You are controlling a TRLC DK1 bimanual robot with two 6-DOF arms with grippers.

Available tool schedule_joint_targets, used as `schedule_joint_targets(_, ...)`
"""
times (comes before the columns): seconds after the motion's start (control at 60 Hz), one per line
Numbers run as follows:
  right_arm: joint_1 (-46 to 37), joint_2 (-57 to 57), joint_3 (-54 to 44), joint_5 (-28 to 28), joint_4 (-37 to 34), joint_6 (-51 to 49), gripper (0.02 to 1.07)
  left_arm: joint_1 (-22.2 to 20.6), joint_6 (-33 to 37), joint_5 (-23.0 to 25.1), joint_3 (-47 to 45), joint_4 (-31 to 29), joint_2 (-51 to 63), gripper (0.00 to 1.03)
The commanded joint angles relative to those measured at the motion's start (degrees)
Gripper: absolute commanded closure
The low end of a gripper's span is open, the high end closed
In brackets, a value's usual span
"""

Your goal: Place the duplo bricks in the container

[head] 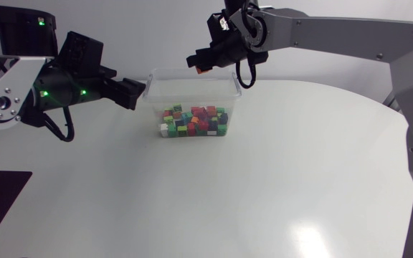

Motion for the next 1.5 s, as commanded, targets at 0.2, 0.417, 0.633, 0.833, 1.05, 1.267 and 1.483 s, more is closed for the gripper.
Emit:
schedule_joint_targets(0.2,2.0,8.4,7.2,2.0,5.2,-1.7,0.63,0.0,1.1,-1.9,-4.8,-0.4,-6.3,0.05)
schedule_joint_targets(0.417,2.6,8.0,7.3,6.8,5.5,-3.3,0.08,1.0,1.9,-2.5,-7.7,-0.8,-12.2,0.05)
schedule_joint_targets(0.633,-0.3,-4.9,-8.0,11.0,12.9,-5.3,0.07,2.4,3.7,-2.7,-12.1,1.3,-18.9,0.05)
schedule_joint_targets(0.833,-4.2,-19.7,-24.7,13.1,20.1,-7.1,0.07,4.6,3.8,-2.8,-15.3,1.5,-25.5,0.05)
schedule_joint_targets(1.05,-9.4,-35.6,-41.6,15.1,25.8,-9.9,0.07,7.5,4.5,-2.7,-18.7,1.4,-31.1,0.05)
schedule_joint_targets(1.267,-11.8,-48.0,-53.2,17.3,27.4,-12.1,0.07,9.0,4.7,-2.7,-21.4,1.3,-36.1,0.05)
schedule_joint_targets(1.483,-16.5,-62.4,-64.2,17.3,27.4,-15.0,0.07,9.4,3.0,-2.7,-23.7,1.4,-40.2,0.05)
